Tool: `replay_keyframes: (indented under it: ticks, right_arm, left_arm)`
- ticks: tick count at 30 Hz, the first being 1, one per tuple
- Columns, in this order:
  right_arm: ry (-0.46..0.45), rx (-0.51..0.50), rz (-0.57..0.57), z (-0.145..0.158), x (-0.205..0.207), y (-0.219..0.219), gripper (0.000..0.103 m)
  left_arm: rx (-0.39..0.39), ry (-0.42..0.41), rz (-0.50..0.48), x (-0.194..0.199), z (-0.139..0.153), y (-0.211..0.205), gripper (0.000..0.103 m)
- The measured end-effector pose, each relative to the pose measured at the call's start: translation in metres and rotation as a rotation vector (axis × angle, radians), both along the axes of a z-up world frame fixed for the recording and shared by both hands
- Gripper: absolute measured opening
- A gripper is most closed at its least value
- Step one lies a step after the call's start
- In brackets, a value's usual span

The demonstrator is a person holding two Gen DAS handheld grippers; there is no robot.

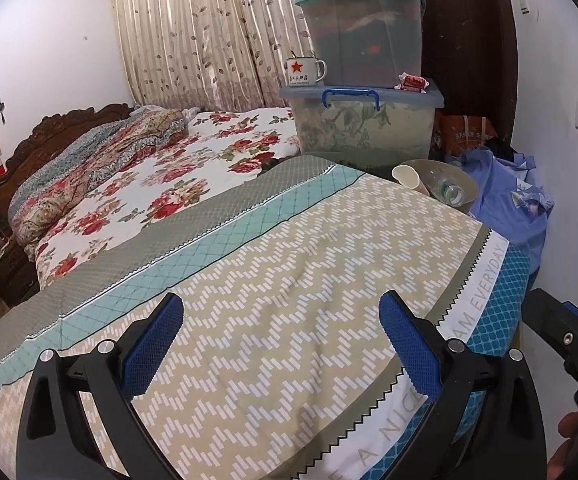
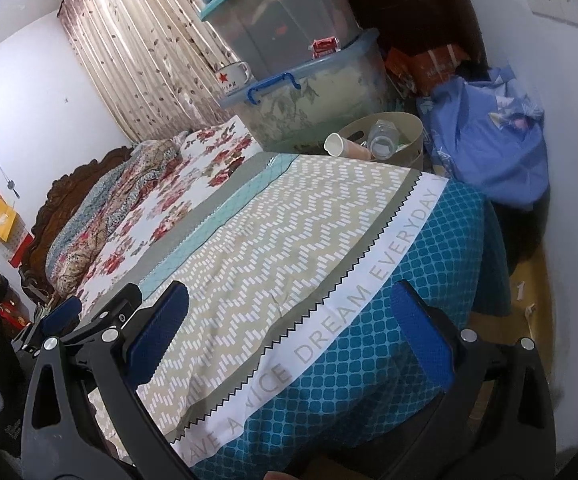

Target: Collect trash

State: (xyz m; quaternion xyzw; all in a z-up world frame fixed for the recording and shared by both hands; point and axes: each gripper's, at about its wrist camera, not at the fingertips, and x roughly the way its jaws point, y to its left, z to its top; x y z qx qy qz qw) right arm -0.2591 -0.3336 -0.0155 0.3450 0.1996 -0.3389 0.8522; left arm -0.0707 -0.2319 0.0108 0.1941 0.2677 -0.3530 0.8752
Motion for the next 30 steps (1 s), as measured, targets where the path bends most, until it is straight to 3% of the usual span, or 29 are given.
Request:
replay_keyframes:
  ticks: [13,30]
  right_arm:
    - [-0.003,0.003,0.004,-0.003,0.001,0.005,0.100]
    - [0.004,-0.004,0.025,-0.002,0.009,0.010,0.100]
  left_arm:
    - [-0.025,-0.038,0.010,-0.003,0.006,0.009,0.094]
    - [-0.047,-0.009,0.017,0.008,0.006,0.018,0.094]
